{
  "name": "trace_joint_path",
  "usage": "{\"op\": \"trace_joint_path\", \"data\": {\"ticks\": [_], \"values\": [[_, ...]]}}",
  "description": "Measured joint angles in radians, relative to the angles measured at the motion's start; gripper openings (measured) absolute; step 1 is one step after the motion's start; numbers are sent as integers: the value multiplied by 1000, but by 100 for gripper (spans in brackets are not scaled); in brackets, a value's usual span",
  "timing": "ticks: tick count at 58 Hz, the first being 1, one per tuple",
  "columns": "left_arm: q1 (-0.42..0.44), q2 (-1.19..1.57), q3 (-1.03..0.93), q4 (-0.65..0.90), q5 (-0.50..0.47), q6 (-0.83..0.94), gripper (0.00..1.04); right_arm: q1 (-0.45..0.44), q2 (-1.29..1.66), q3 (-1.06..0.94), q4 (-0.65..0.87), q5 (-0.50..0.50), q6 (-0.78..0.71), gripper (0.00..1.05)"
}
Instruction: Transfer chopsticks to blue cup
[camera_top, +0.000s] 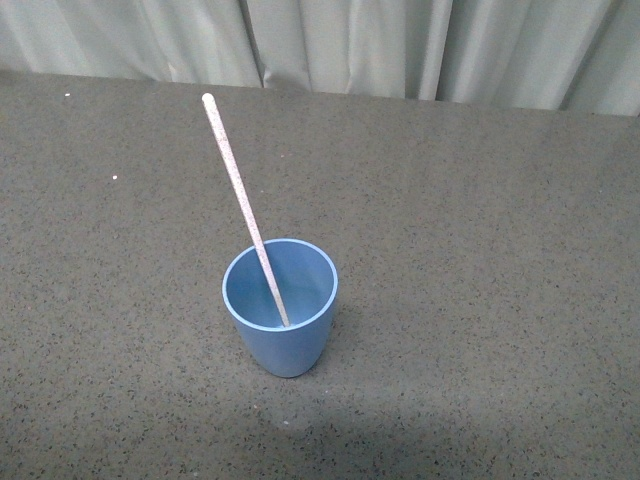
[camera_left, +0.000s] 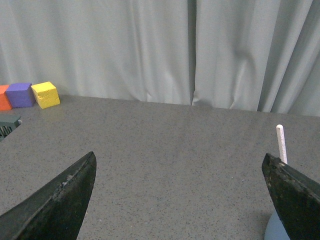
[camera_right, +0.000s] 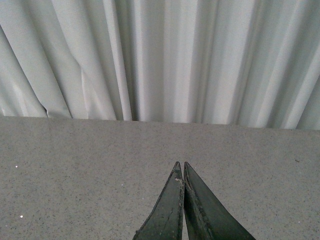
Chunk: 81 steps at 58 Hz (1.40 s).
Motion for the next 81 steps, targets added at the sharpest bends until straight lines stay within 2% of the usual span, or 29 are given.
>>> {"op": "trace_joint_path", "data": {"ticks": [11, 12, 41, 51, 59, 62, 65, 67, 76, 77, 81], "values": [[0, 0, 0, 0, 0, 0, 98, 0, -117, 0, -108, 0, 0, 1], [0, 0, 0, 0, 0, 0, 98, 0, -288, 0, -273, 0, 0, 1], [0, 0, 0, 0, 0, 0, 98, 0, -418, 0, -403, 0, -1, 2], [0, 0, 0, 0, 0, 0, 98, 0, -423, 0, -405, 0, 0, 27], [0, 0, 0, 0, 0, 0, 98, 0, -423, 0, -405, 0, 0, 54], [0, 0, 0, 0, 0, 0, 98, 0, -427, 0, -409, 0, 1, 61], [0, 0, 0, 0, 0, 0, 98, 0, -488, 1, -496, 0, 4, 55], [0, 0, 0, 0, 0, 0, 98, 0, -548, 0, -568, -3, 3, 46], [0, 0, 0, 0, 0, 0, 98, 0, -586, 0, -578, -3, 3, 13], [0, 0, 0, 0, 0, 0, 98, 0, -586, 0, -578, -3, 3, 12], [0, 0, 0, 0, 0, 0, 98, 0, -586, 0, -578, -2, 3, 20]]}}
